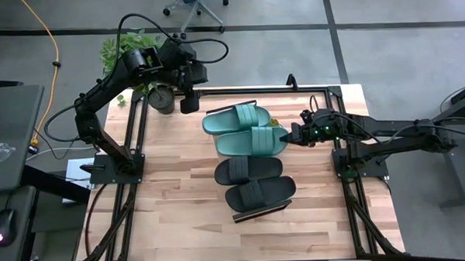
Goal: Pick and place slides into the shelf
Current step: Put the green slipper on the shelf
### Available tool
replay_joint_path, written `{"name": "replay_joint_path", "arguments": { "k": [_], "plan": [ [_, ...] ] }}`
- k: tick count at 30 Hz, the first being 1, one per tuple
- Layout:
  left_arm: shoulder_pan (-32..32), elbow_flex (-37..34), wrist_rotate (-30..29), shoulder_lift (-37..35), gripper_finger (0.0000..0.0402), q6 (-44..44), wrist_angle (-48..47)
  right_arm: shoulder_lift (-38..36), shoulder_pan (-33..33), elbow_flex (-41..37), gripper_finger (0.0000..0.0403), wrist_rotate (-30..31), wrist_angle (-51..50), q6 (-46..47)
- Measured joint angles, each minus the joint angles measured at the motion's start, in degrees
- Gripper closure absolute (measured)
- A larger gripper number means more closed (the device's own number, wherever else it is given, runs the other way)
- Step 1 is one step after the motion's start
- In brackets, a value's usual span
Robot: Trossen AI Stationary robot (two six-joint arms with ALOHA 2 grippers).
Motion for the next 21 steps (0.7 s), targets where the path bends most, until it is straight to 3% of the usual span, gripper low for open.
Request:
{"name": "replay_joint_path", "arguments": {
  "k": [21],
  "plan": [
    [0.0, 0.0, 0.0, 0.0, 0.0202, 0.0, 0.0, 4.0, -2.1, 0.0, 0.0396, -3.2, 1.5, 4.7]
  ]
}}
